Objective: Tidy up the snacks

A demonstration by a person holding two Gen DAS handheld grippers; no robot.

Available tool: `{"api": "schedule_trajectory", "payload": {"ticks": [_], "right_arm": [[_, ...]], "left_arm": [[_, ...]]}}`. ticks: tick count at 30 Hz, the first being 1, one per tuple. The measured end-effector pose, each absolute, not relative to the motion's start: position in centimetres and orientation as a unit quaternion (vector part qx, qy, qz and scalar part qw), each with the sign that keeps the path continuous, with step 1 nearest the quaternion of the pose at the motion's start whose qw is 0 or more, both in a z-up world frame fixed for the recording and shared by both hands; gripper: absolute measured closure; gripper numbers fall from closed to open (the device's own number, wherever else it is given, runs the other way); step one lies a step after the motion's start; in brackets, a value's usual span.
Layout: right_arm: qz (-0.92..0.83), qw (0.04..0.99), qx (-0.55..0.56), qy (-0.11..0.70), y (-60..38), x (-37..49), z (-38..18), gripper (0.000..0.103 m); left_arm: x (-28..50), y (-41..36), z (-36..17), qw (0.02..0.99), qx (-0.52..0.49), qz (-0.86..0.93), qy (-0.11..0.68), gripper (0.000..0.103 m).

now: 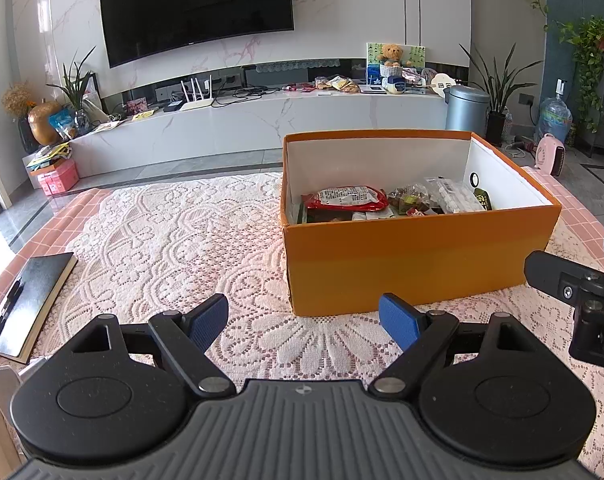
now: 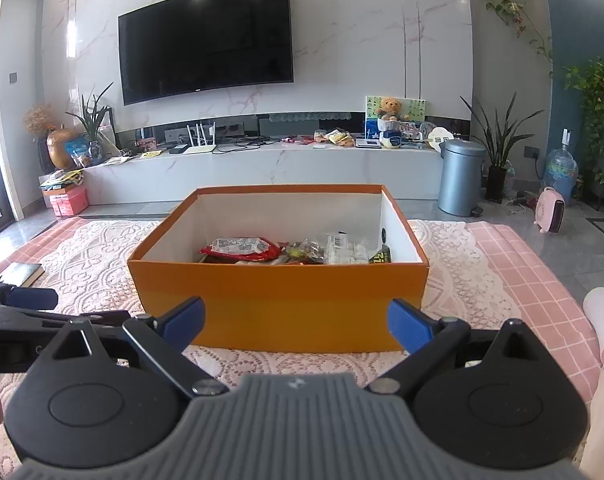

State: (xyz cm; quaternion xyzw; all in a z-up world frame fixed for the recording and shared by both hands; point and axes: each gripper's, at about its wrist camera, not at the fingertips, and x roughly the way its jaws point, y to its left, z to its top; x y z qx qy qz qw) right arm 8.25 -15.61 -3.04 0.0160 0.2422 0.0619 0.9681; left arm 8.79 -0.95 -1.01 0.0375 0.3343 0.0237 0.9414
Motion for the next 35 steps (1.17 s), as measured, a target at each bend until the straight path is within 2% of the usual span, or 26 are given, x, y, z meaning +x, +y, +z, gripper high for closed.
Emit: {"api": "schedule_trajectory", "payload": {"ticks": [35], "right_arm": [[0.067,0.965,0.012,0.251,-15.16,8.07,-3.23,0.008]], "left_arm": [[8.17,-1.0,-0.63,0.943,0.032,0.025,0.329,0.003]]}}
